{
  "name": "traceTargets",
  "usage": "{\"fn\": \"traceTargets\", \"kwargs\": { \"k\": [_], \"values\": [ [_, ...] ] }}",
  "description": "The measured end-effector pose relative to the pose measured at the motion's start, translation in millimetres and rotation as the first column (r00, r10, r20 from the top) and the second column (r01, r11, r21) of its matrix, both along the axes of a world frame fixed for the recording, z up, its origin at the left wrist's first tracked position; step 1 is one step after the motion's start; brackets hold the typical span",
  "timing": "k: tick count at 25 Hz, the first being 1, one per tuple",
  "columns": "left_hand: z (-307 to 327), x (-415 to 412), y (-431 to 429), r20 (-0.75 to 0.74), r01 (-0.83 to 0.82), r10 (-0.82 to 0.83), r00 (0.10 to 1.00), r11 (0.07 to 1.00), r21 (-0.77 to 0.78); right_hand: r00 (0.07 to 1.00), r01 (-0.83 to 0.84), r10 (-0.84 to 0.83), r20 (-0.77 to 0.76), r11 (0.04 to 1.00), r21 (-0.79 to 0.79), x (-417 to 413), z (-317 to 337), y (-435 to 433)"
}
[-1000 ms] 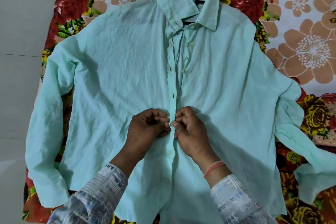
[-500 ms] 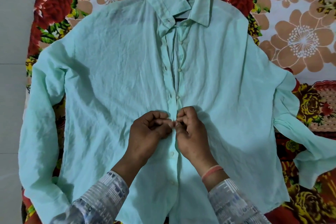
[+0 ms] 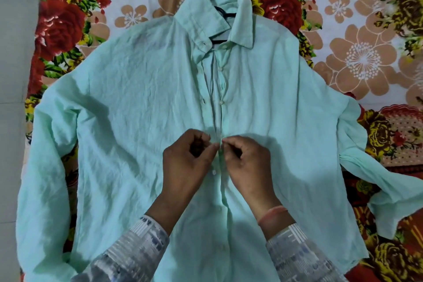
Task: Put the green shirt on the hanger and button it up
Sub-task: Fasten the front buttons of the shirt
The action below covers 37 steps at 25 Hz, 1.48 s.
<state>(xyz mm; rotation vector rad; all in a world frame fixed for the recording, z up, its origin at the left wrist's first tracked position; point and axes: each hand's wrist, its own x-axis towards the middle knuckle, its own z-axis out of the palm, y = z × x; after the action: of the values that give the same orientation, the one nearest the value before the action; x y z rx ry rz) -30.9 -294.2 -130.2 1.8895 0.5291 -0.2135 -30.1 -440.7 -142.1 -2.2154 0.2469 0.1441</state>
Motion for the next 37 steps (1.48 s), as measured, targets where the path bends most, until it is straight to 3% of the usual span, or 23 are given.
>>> {"fn": "traceTargets", "kwargs": {
  "k": [2, 7, 11, 14, 17, 19, 24, 28, 30, 32, 34, 37],
  "values": [
    [-2.2, 25.2, -7.8, 0.063, 0.077, -0.086, 0.994, 0.988, 0.136, 0.998, 0.05, -0.048, 0.026, 0.996, -0.069, 19.2, -2.3, 1.0],
    [-10.9, 50.0, -7.1, -0.08, 0.206, -0.19, 0.979, 0.916, 0.344, 0.991, -0.121, 0.111, -0.075, 0.983, -0.138, 32.5, -3.4, 2.9],
    [-11.9, 53.1, 4.3, -0.146, 0.223, -0.181, 0.973, 0.905, 0.363, 0.973, -0.22, 0.19, -0.127, 0.929, -0.297, 39.9, 0.8, 14.3],
    [-7.7, 51.7, 7.0, -0.16, 0.19, -0.151, 0.976, 0.944, 0.271, 0.949, -0.283, 0.2, -0.243, 0.881, -0.379, 44.0, 4.6, 22.9],
    [-5.6, 51.1, 16.9, -0.21, -0.076, 0.047, 0.977, 0.989, -0.128, 0.987, -0.083, 0.045, -0.154, 0.963, -0.255, 41.7, 5.8, 24.7],
    [-6.7, 48.6, 20.1, -0.207, -0.134, 0.089, 0.974, 0.967, -0.216, 0.978, 0.135, -0.149, -0.144, 0.985, -0.104, 42.2, 4.1, 24.5],
    [-6.3, 54.0, 2.8, -0.113, 0.075, -0.054, 0.992, 0.978, 0.194, 0.937, 0.292, -0.276, -0.216, 0.955, 0.046, 37.4, 0.4, 27.6],
    [-7.6, 70.8, -1.7, -0.149, 0.182, -0.142, 0.978, 0.937, 0.299, 0.897, 0.381, -0.335, -0.289, 0.916, 0.123, 34.2, 1.8, 25.3],
    [-6.2, 70.7, 3.3, -0.153, 0.153, -0.119, 0.981, 0.961, 0.231, 0.89, 0.4, -0.342, -0.301, 0.903, 0.157, 33.5, 5.9, 26.5],
    [-2.8, 65.8, 9.1, -0.137, -0.055, 0.049, 0.989, 0.997, -0.044, 0.911, 0.37, -0.327, -0.249, 0.917, 0.15, 33.3, 12.9, 27.2],
    [0.9, 59.5, 14.7, -0.162, -0.259, 0.216, 0.963, 0.907, -0.333, 0.931, 0.33, -0.299, -0.207, 0.935, 0.133, 34.9, 15.9, 26.4],
    [0.1, 51.0, 20.4, -0.164, -0.233, 0.176, 0.971, 0.855, -0.463, 0.928, 0.322, -0.268, -0.26, 0.926, 0.196, 34.7, 11.9, 28.2]
  ]
}}
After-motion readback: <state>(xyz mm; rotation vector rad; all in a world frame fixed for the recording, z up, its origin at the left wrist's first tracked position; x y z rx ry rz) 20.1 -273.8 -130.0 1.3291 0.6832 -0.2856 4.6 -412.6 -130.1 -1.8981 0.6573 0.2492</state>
